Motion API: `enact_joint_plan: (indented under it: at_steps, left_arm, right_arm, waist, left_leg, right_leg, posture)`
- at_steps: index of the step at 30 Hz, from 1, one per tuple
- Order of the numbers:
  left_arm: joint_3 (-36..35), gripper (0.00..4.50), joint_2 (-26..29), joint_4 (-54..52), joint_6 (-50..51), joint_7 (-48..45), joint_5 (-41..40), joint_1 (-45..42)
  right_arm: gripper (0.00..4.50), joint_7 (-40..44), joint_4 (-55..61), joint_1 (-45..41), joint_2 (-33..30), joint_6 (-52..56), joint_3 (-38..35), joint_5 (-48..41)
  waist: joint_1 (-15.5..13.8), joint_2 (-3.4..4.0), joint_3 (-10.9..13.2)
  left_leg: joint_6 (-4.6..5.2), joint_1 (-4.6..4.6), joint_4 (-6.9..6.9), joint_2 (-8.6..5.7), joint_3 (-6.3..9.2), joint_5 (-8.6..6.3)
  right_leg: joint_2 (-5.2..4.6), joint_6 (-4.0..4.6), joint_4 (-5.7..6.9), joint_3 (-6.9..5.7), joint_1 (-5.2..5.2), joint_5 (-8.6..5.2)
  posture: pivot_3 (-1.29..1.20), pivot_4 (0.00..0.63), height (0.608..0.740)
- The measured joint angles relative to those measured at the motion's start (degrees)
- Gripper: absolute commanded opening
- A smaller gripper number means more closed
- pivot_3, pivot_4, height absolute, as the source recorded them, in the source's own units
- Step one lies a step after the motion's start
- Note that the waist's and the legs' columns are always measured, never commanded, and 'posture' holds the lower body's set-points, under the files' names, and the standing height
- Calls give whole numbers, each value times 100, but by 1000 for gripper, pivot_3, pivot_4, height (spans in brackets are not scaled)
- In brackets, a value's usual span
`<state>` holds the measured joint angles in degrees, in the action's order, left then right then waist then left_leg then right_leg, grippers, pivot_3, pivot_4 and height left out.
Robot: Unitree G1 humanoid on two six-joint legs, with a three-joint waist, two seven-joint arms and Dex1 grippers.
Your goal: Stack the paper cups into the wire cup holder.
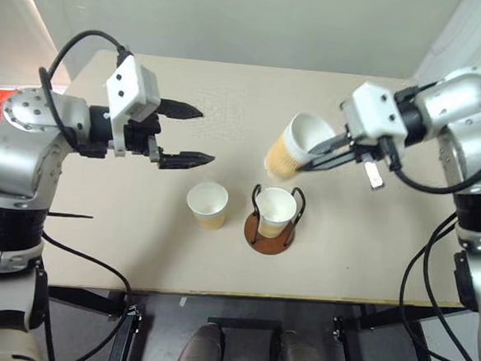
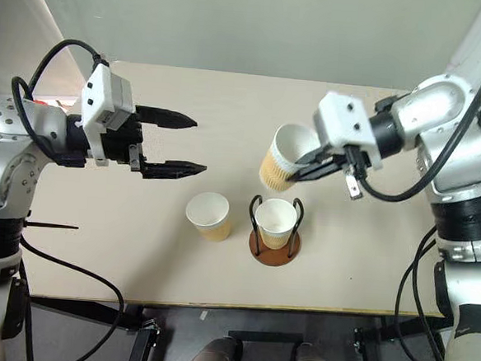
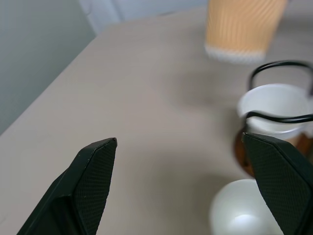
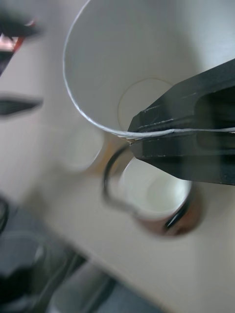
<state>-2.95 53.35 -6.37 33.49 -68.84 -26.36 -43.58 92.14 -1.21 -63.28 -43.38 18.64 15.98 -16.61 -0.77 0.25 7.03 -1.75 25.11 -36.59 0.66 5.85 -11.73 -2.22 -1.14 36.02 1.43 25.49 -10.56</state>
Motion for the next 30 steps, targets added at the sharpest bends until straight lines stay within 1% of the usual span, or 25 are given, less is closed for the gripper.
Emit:
enact_joint_plan:
  at_steps: [1, 4, 10, 22, 25, 26, 29, 30]
  left_arm:
    - [-7, 4500, 52, -67, 72, -84, -114, 43]
    - [-101, 4500, 217, -234, 201, -277, -373, 190]
    - [-161, 4500, 402, -431, 253, -388, -579, 423]
    - [-456, 4500, 759, -671, 278, -707, -965, 885]
    - [-522, 4500, 828, -670, 271, -721, -970, 900]
    - [-531, 4500, 845, -670, 262, -727, -969, 906]
    - [-519, 4500, 869, -659, 227, -730, -928, 998]
    - [-483, 4500, 890, -649, 183, -736, -861, 1019]
  right_arm:
    - [41, -12, 129, 65, 20, 94, 49, 3]
    - [41, -80, 308, 192, 83, 175, 134, 63]
    - [41, -158, 355, 326, 124, 11, 369, 358]
    - [41, -166, 283, 389, 209, -455, 508, 766]
    - [686, -165, 260, 390, 211, -490, 513, 802]
    - [1069, -165, 251, 390, 211, -492, 514, 820]
    - [1942, -165, 219, 390, 215, -503, 534, 892]
    - [2308, -165, 195, 390, 221, -503, 538, 906]
  waist:
    - [1, 0, 0]
    - [13, 0, 0]
    - [23, 0, 0]
    - [42, 0, 0]
    - [41, 0, 0]
    - [41, 0, 0]
    - [43, 0, 0]
    - [43, 0, 0]
  left_leg:
    - [32, -1, -6, 0, 0, -14]
    - [34, -13, -14, 1, 0, -2]
    - [29, -22, -17, 2, 0, 32]
    - [19, -17, -2, 2, 1, 42]
    - [18, -16, 0, 2, 0, 42]
    - [18, -16, 1, 2, 0, 42]
    - [18, -16, 4, 3, 0, 42]
    - [18, -16, 4, 3, 1, 42]
  right_leg:
    - [0, -2, 7, 0, 0, 2]
    - [0, 0, 31, 2, 0, 5]
    - [0, 11, 72, 7, 9, 4]
    - [0, 21, 84, 8, 28, 1]
    - [0, 23, 84, 8, 29, 0]
    - [0, 23, 84, 8, 29, 0]
    - [0, 24, 84, 8, 31, -1]
    - [0, 25, 84, 8, 31, -1]
  posture:
    - [0, 150, 740]
    - [0, 150, 740]
    - [0, 150, 740]
    - [0, 150, 740]
    - [0, 150, 740]
    - [0, 150, 740]
    - [0, 150, 740]
    - [0, 150, 740]
